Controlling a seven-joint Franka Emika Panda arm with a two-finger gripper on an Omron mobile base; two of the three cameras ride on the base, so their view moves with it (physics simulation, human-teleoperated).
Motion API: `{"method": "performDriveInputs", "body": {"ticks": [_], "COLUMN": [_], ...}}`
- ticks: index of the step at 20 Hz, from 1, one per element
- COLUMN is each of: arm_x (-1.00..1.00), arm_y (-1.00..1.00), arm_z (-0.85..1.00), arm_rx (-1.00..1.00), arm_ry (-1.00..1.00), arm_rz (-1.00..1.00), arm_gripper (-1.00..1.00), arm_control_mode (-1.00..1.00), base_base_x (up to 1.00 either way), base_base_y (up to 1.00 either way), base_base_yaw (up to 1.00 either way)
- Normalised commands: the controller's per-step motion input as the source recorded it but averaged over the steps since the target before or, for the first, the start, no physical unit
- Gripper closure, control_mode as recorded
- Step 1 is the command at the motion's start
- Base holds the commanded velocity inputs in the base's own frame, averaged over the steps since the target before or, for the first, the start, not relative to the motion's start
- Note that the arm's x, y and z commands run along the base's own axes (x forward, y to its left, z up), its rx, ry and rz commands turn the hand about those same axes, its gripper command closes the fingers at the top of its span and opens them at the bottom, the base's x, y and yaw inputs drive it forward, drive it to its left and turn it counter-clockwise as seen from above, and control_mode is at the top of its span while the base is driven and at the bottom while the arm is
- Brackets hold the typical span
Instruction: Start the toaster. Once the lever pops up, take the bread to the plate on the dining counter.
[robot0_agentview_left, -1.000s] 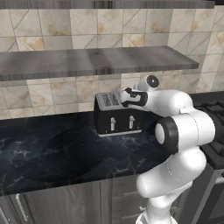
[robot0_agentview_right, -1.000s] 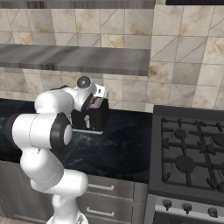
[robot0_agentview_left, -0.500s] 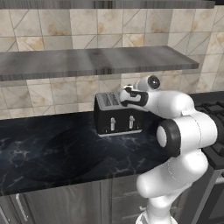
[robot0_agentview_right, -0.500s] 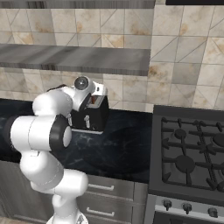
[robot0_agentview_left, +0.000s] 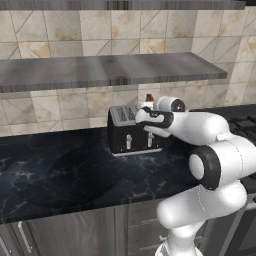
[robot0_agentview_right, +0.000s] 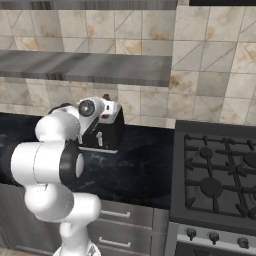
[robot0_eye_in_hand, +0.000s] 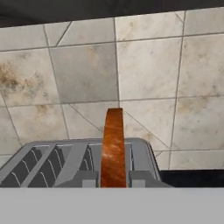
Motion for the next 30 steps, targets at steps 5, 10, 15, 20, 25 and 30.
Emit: {"method": "performDriveInputs", "body": {"ticks": [5,10,15,20,25,30], "arm_x": [-0.37,-0.4,-0.67,-0.95,-0.76,-0.81], "arm_y": [0.0,-0.01,0.0,-0.01,0.0,0.0], "arm_z": [0.47,0.53,0.32,0.28,0.66,0.57], "arm_rx": [0.0,0.0,0.0,0.0,0.0,0.0], "arm_ry": [-0.11,-0.06,-0.01,0.0,0.02,0.05], "arm_rz": [0.0,0.0,0.0,0.0,-0.03,-0.04], "arm_gripper": [1.0,1.0,1.0,1.0,1.0,1.0], "arm_control_mode": [-1.0,-1.0,-1.0,-1.0,-1.0,-1.0], "base_base_x": [0.0,0.0,0.0,0.0,0.0,0.0], "base_base_y": [0.0,0.0,0.0,0.0,0.0,0.0], "base_base_yaw": [0.0,0.0,0.0,0.0,0.0,0.0]}}
